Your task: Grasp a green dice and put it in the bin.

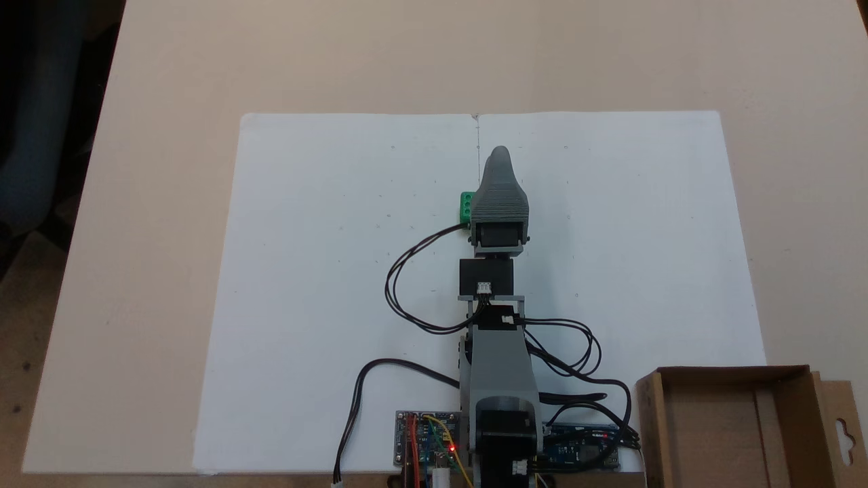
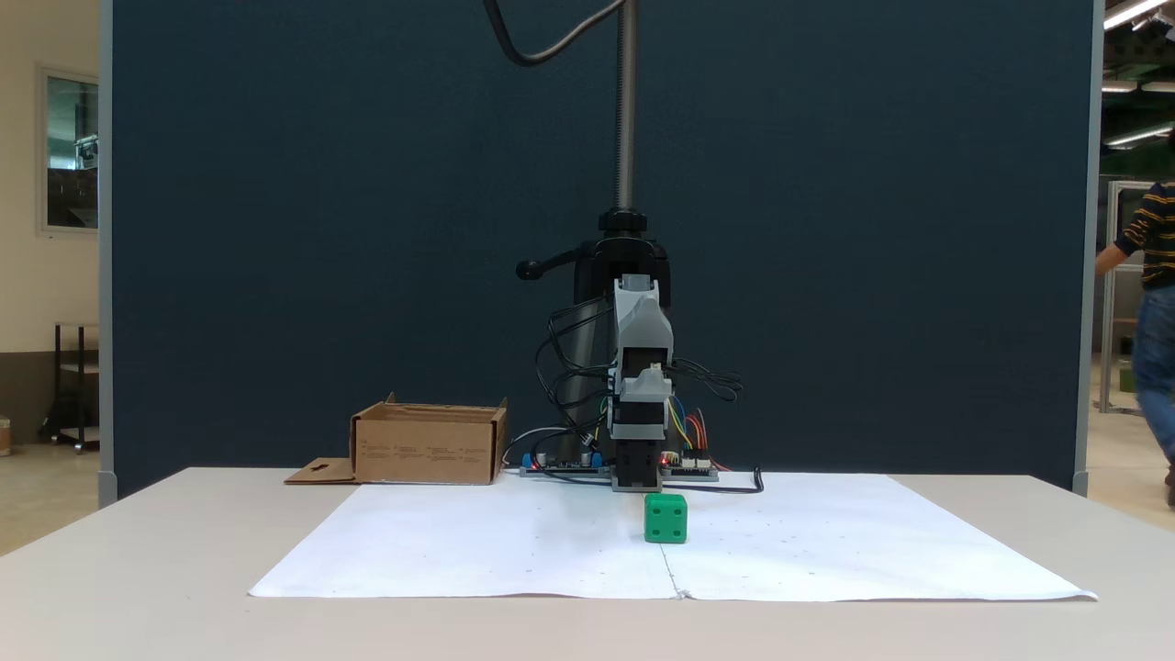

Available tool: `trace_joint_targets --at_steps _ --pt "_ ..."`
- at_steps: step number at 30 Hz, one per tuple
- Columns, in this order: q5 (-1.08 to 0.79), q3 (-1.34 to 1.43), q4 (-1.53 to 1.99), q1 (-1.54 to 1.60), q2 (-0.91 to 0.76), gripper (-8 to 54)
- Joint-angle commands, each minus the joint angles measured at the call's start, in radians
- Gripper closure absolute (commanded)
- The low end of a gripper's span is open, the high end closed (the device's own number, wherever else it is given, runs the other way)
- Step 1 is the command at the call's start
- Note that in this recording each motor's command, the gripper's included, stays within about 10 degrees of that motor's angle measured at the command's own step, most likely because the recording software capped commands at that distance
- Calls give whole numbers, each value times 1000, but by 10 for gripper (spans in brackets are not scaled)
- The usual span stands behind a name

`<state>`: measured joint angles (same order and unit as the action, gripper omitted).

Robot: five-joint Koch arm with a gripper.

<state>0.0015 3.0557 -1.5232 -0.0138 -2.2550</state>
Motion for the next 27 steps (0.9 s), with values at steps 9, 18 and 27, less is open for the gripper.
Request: trace_joint_targets --at_steps 9,18,27 --pt "-117 74 230 -35 -104 23" --pt "-120 41 241 -40 -104 24" --pt "-118 -285 741 -192 -107 22"
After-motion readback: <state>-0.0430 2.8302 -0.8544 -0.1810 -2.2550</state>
